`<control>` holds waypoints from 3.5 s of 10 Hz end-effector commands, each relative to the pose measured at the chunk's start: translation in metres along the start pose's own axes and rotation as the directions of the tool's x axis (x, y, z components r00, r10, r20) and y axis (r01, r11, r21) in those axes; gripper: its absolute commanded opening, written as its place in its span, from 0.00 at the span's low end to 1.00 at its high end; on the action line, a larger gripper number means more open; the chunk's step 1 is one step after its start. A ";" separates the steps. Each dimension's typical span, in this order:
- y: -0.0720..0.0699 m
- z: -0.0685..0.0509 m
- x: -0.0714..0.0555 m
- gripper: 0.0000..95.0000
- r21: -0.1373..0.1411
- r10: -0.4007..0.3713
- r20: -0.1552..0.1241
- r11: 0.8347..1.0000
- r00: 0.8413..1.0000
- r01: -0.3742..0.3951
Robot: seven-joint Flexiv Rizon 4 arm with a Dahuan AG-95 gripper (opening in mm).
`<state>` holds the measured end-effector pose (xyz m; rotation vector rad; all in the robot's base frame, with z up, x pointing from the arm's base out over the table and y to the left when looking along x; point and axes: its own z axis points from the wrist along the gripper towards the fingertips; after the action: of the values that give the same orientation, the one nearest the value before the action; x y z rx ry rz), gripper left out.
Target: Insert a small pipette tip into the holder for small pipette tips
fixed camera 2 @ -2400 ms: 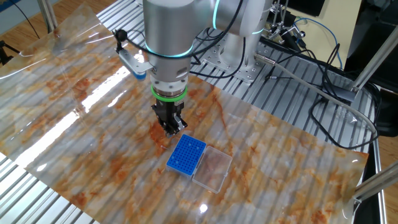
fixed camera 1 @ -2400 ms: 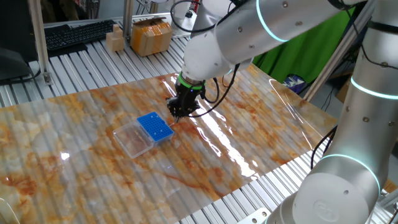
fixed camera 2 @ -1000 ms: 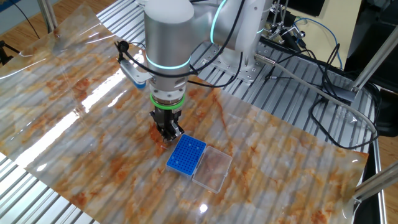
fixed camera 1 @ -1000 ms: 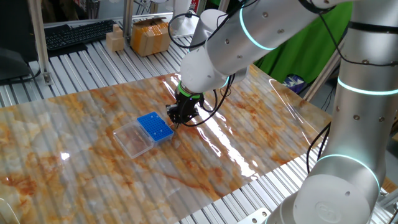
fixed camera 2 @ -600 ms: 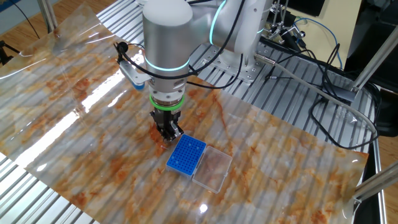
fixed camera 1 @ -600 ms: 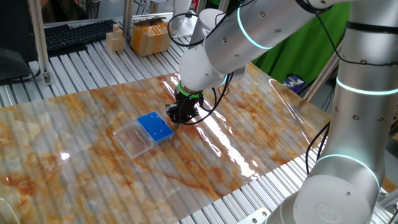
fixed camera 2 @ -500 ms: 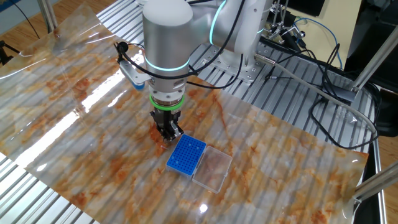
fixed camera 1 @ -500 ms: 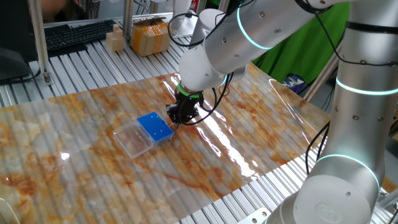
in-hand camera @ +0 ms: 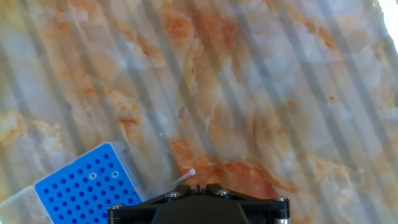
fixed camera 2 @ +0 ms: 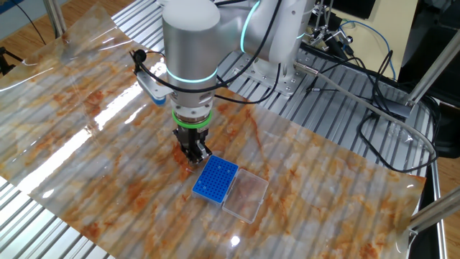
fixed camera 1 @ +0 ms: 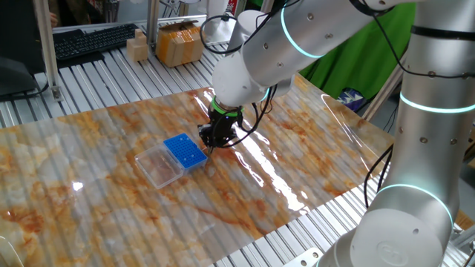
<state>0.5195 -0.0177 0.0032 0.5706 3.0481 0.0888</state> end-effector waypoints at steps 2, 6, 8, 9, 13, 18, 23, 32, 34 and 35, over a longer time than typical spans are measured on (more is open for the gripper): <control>0.000 -0.001 0.001 0.00 -0.002 -0.012 0.002 1.000 1.000 0.012; 0.000 -0.001 0.001 0.00 -0.014 0.047 -0.020 0.999 0.999 -0.048; 0.000 -0.001 0.001 0.00 0.007 0.068 -0.058 0.998 0.996 -0.068; 0.000 -0.001 0.001 0.00 0.015 0.099 -0.073 0.995 0.992 -0.098; 0.000 -0.001 0.001 0.00 0.022 0.167 -0.079 0.986 0.983 -0.166; -0.003 -0.008 0.002 0.00 0.008 0.309 -0.129 0.951 0.942 -0.310; -0.003 -0.012 0.000 0.00 -0.002 0.481 -0.183 0.872 0.857 -0.489; -0.002 -0.017 -0.008 0.20 0.019 0.726 -0.333 0.643 0.602 -0.765; -0.001 -0.019 -0.013 0.20 0.036 0.773 -0.365 0.568 0.519 -0.822; -0.001 -0.020 -0.015 0.00 0.041 0.787 -0.381 0.539 0.485 -0.841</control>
<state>0.5299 -0.0244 0.0221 2.0790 2.7038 0.4696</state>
